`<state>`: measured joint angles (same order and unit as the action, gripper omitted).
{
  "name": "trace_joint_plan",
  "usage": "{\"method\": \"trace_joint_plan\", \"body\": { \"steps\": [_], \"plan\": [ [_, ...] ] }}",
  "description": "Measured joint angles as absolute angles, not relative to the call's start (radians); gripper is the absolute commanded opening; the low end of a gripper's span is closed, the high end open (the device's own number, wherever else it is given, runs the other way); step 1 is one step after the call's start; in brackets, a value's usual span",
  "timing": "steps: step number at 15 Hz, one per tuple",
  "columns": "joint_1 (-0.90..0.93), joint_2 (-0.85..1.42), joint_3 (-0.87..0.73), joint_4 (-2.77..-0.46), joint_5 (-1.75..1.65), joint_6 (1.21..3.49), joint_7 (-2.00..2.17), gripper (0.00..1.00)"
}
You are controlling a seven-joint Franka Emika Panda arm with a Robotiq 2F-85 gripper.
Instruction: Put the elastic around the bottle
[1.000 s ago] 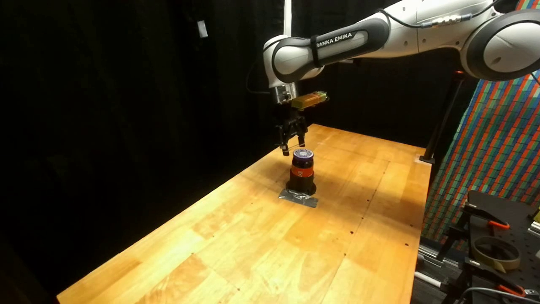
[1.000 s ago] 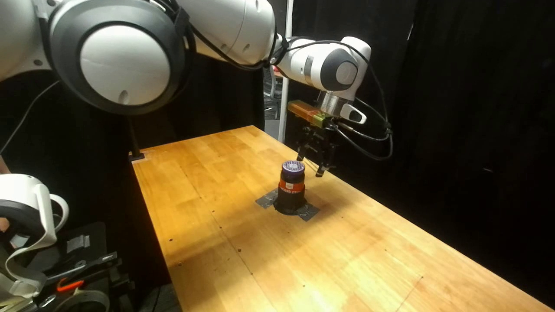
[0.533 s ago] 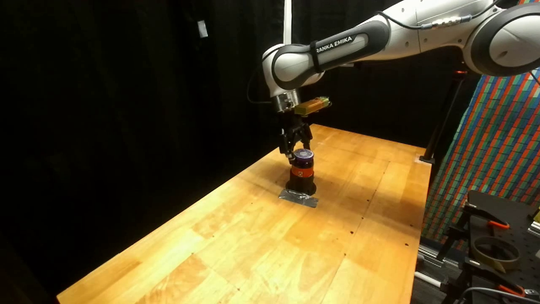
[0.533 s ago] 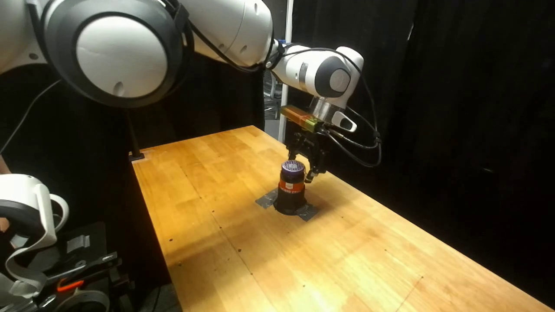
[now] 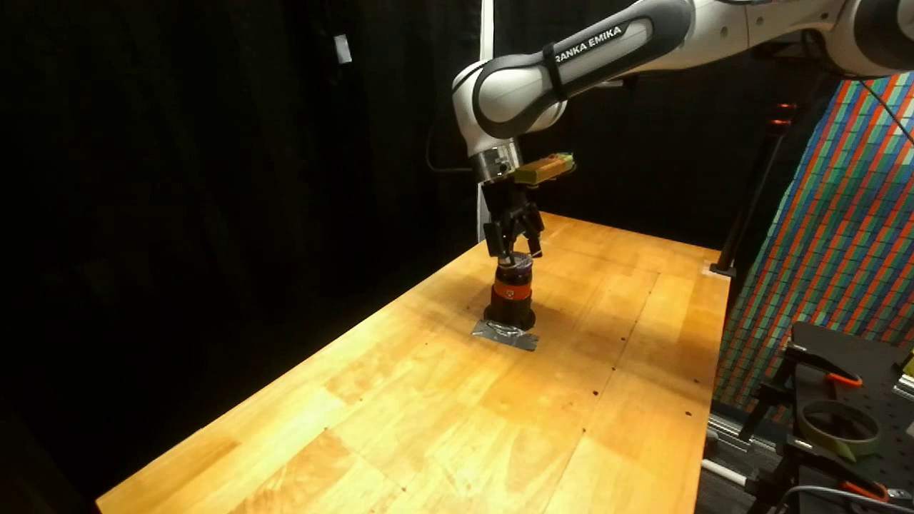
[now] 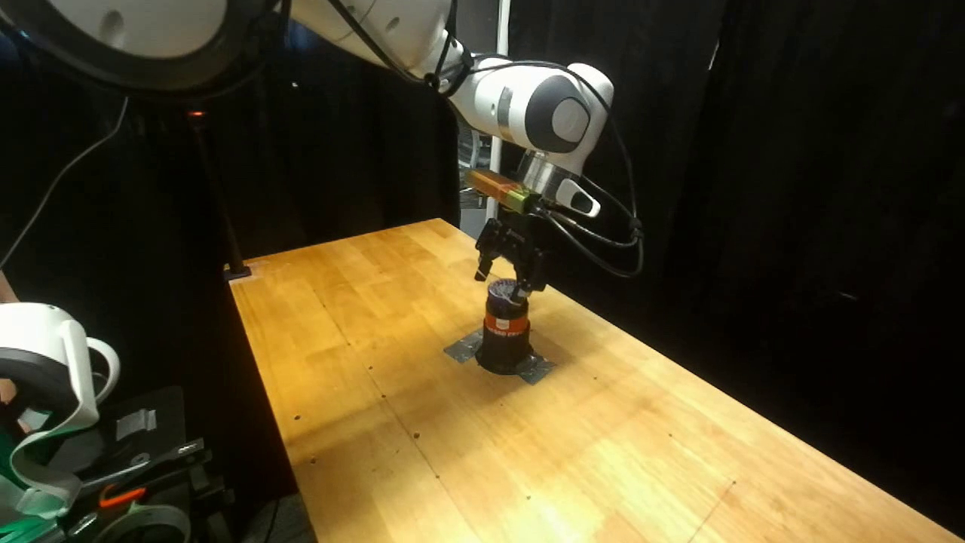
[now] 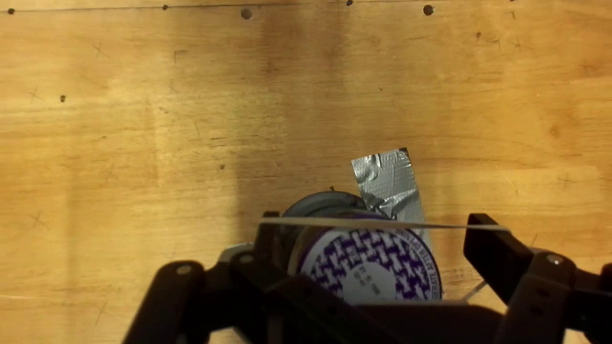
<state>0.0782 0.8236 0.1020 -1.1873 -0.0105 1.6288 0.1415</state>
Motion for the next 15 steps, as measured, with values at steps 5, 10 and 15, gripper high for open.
{"method": "trace_joint_plan", "body": {
  "steps": [5, 10, 15],
  "plan": [
    [0.078, 0.721, 0.096, -1.407, 0.002, 1.761, 0.132, 1.0],
    [0.078, 0.627, 0.088, -1.629, 0.004, 2.015, 0.13, 0.58],
    [0.078, 0.502, 0.079, -1.872, 0.004, 2.359, 0.132, 0.2]
  ]
}}
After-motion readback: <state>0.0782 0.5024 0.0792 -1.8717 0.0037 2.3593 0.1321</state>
